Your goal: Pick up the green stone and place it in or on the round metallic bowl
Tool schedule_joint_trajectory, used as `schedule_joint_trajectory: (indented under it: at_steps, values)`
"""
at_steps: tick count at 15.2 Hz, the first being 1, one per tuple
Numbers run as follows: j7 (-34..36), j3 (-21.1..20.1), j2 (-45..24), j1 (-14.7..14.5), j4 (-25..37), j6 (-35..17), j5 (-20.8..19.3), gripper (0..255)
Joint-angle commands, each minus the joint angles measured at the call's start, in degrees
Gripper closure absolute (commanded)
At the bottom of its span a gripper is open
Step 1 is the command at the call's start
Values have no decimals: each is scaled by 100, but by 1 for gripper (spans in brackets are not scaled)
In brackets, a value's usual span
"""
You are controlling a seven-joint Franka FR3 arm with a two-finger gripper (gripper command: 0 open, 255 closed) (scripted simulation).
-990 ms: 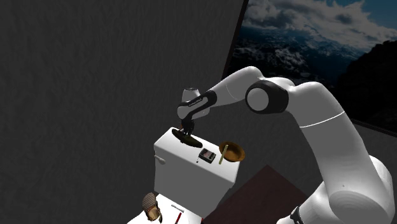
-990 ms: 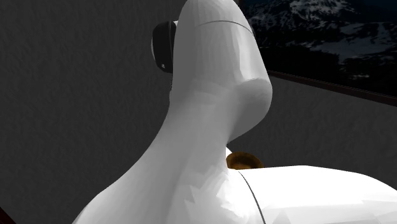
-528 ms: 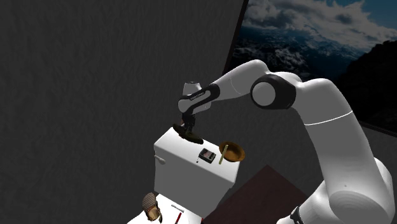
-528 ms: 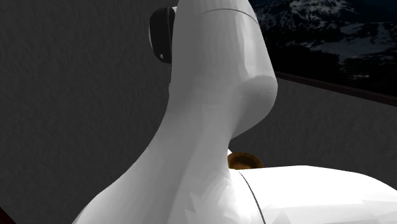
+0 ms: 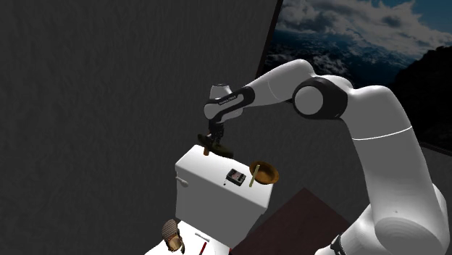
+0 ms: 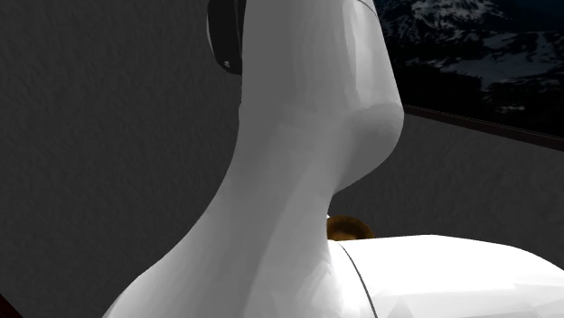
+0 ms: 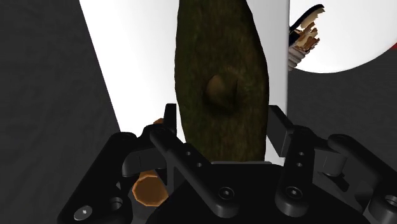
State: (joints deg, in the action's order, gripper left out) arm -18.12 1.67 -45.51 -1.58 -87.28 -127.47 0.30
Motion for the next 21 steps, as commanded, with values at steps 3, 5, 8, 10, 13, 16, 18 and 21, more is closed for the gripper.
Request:
schedule_joint_trajectory:
  at_steps: [3, 5, 8, 10, 13, 16, 18, 21]
  values:
    - [0, 2, 156, -4, -23, 133, -3, 255]
    - [-143, 31, 488, 110, -626, -140, -3, 255]
    - [-373, 83, 931, 288, -1427, -502, -5, 255]
    - [-537, 123, 1198, 412, -1907, -719, -8, 255]
    - [-798, 191, 1563, 608, -2560, -1013, -15, 255]
    - [-1079, 272, 1890, 816, -3143, -1276, -26, 255]
    - [-1279, 334, 2090, 960, -3497, -1436, -35, 255]
    - [-1596, 439, 2363, 1186, -3980, -1655, -55, 255]
